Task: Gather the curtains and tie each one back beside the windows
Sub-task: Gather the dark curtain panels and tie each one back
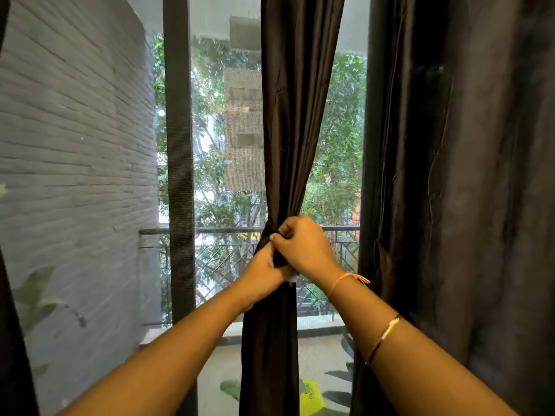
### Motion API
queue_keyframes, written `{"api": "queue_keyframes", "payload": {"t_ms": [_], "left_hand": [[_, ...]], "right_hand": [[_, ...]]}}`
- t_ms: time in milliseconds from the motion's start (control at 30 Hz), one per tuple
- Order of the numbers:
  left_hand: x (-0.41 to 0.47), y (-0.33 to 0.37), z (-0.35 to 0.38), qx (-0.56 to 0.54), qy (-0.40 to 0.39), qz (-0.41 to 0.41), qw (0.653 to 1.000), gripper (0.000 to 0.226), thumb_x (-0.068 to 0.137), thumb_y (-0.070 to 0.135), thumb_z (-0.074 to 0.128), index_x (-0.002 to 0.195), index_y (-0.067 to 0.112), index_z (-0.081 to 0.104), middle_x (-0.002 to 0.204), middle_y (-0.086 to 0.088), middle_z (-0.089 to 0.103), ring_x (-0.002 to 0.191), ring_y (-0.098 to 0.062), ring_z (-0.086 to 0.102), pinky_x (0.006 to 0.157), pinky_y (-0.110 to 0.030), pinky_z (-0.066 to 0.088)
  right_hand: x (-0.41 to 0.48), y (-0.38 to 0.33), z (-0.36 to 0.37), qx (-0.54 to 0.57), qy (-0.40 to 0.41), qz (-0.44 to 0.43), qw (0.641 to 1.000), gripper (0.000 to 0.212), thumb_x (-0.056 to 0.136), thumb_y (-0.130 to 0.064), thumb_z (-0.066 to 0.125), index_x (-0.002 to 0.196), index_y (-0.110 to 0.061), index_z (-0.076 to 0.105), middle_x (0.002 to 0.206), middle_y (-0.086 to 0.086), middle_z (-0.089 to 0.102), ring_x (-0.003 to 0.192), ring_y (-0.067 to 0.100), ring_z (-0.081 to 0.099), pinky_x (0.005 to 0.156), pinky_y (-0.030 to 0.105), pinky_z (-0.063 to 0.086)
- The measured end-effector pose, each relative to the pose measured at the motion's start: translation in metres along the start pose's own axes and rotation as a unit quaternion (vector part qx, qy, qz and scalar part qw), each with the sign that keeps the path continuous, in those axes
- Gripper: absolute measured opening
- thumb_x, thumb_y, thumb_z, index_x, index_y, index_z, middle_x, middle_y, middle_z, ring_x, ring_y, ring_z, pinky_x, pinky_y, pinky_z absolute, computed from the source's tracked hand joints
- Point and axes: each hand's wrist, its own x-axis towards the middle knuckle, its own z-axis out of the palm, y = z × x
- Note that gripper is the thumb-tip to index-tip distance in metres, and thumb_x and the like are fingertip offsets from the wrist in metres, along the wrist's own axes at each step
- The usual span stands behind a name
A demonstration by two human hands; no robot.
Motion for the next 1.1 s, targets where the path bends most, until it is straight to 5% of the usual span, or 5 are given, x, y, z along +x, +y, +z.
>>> {"api": "queue_keyframes", "payload": {"t_ms": [233, 467, 633, 900, 1100], "left_hand": [[0.001, 0.016, -0.021, -0.135, -0.026, -0.077, 0.988, 0.028, 0.088, 0.032, 0.058, 0.103, 0.008, 0.058, 0.101, -0.006, 0.063, 0.087, -0.019, 0.061, 0.085, -0.043, 0.054], [0.004, 0.015, -0.022, 0.11, 0.157, -0.039, 0.981, 0.016, 0.084, 0.005, 0.063, 0.084, 0.012, 0.049, 0.073, -0.004, 0.059, 0.055, -0.014, 0.061, 0.056, -0.028, 0.055], [-0.003, 0.031, -0.03, 0.483, 0.141, 0.197, 0.841, 0.022, 0.087, 0.024, 0.061, 0.102, 0.018, 0.046, 0.1, -0.002, 0.049, 0.08, -0.028, 0.058, 0.065, -0.043, 0.048], [0.018, 0.048, -0.039, 0.664, 0.058, 0.168, 0.727, 0.033, 0.096, 0.038, 0.04, 0.118, 0.013, 0.04, 0.113, -0.007, 0.055, 0.091, -0.031, 0.061, 0.068, -0.041, 0.049], [0.037, 0.067, -0.051, 0.37, -0.085, 0.073, 0.922, 0.011, 0.091, 0.013, 0.057, 0.09, 0.018, 0.047, 0.084, -0.001, 0.064, 0.077, -0.012, 0.06, 0.067, -0.029, 0.045]], "right_hand": [[0.012, 0.004, -0.021, 0.22, -0.064, 0.048, 0.972, 0.008, 0.091, -0.008, 0.057, 0.084, -0.011, 0.054, 0.069, 0.007, 0.059, 0.055, 0.015, 0.058, 0.053, 0.026, 0.052], [0.011, 0.009, -0.02, 0.229, -0.045, 0.009, 0.972, 0.006, 0.084, 0.002, 0.063, 0.085, -0.004, 0.064, 0.068, 0.003, 0.06, 0.063, 0.014, 0.057, 0.061, 0.027, 0.054], [0.01, 0.016, -0.018, 0.195, -0.019, -0.01, 0.981, 0.008, 0.082, 0.002, 0.065, 0.089, -0.001, 0.069, 0.081, 0.007, 0.066, 0.079, 0.017, 0.061, 0.081, 0.04, 0.054], [0.011, 0.012, -0.024, 0.091, 0.002, -0.087, 0.992, 0.013, 0.08, -0.007, 0.069, 0.092, -0.009, 0.073, 0.094, 0.005, 0.073, 0.083, 0.012, 0.064, 0.08, 0.02, 0.05], [0.012, 0.013, -0.023, 0.045, 0.049, -0.129, 0.989, 0.01, 0.08, -0.008, 0.067, 0.089, -0.008, 0.069, 0.092, 0.01, 0.067, 0.086, 0.022, 0.058, 0.072, 0.029, 0.041]]}}
